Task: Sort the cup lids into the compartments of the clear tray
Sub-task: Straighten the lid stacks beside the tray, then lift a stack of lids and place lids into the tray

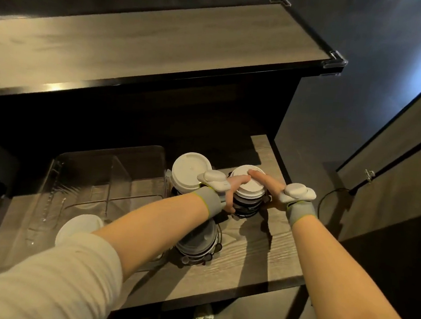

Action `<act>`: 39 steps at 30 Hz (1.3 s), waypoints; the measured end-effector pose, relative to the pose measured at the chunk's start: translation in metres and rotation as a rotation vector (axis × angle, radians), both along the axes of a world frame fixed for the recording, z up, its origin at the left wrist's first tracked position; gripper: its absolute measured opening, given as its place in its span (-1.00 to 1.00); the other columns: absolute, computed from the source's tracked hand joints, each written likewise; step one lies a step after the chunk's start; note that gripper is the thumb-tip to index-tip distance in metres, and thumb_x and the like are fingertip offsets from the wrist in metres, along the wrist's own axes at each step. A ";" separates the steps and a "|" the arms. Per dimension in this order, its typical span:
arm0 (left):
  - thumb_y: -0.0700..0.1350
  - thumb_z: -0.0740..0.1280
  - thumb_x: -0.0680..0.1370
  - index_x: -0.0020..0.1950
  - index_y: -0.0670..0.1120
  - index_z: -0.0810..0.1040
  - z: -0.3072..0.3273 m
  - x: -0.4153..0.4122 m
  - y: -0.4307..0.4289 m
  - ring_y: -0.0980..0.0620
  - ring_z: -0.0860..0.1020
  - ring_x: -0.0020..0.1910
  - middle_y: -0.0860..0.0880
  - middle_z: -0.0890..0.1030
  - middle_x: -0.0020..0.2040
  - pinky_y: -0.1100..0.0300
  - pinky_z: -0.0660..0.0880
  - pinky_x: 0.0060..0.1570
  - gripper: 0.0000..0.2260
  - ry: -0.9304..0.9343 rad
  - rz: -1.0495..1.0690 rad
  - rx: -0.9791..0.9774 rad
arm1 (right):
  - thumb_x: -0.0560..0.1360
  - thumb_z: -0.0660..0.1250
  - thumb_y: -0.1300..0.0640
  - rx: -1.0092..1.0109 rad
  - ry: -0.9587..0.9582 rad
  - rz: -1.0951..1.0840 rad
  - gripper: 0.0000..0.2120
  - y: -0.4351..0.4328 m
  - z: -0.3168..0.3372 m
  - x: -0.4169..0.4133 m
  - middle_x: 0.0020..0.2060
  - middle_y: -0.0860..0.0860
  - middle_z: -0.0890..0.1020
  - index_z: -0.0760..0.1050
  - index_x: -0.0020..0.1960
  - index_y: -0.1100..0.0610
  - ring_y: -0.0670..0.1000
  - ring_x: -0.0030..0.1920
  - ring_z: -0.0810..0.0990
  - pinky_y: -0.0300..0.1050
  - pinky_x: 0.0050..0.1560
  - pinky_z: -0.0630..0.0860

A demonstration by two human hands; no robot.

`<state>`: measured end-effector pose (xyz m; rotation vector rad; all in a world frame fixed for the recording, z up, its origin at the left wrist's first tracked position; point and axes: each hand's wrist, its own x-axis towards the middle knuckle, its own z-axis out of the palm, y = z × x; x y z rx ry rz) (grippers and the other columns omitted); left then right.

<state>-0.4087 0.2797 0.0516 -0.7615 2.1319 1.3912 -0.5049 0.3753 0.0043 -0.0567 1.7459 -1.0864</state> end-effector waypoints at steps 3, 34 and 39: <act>-0.37 0.42 0.42 0.52 -0.20 -0.05 -0.010 -0.004 0.005 -0.09 0.12 0.50 -0.16 0.09 0.54 0.22 0.17 0.33 -0.17 -0.074 0.296 0.125 | 0.50 0.20 -0.16 0.020 -0.097 -0.052 -0.52 0.000 -0.004 -0.003 0.29 0.14 0.42 0.36 0.33 0.07 0.12 0.18 0.41 0.09 0.14 0.31; 0.27 0.25 0.47 0.43 -0.05 0.33 0.100 0.052 -0.063 -0.22 0.49 0.27 -0.19 0.47 0.35 -0.18 0.45 0.23 -0.37 0.461 0.755 0.587 | 0.44 0.22 -0.26 -0.453 0.067 -0.054 -0.71 -0.079 0.125 0.044 -0.23 -0.07 0.68 0.55 -0.12 -0.07 -0.09 -0.20 0.63 -0.15 -0.31 0.49; 0.42 -0.05 0.48 -0.05 -0.01 0.71 0.105 0.131 -0.107 -0.10 0.67 -0.03 -0.13 0.70 0.00 -0.01 0.59 -0.01 -0.31 0.445 0.793 0.661 | 0.46 0.20 -0.25 -0.485 -0.069 0.086 -0.65 -0.129 0.130 0.104 -0.23 0.02 0.72 0.55 -0.04 0.00 -0.01 -0.21 0.69 -0.15 -0.32 0.57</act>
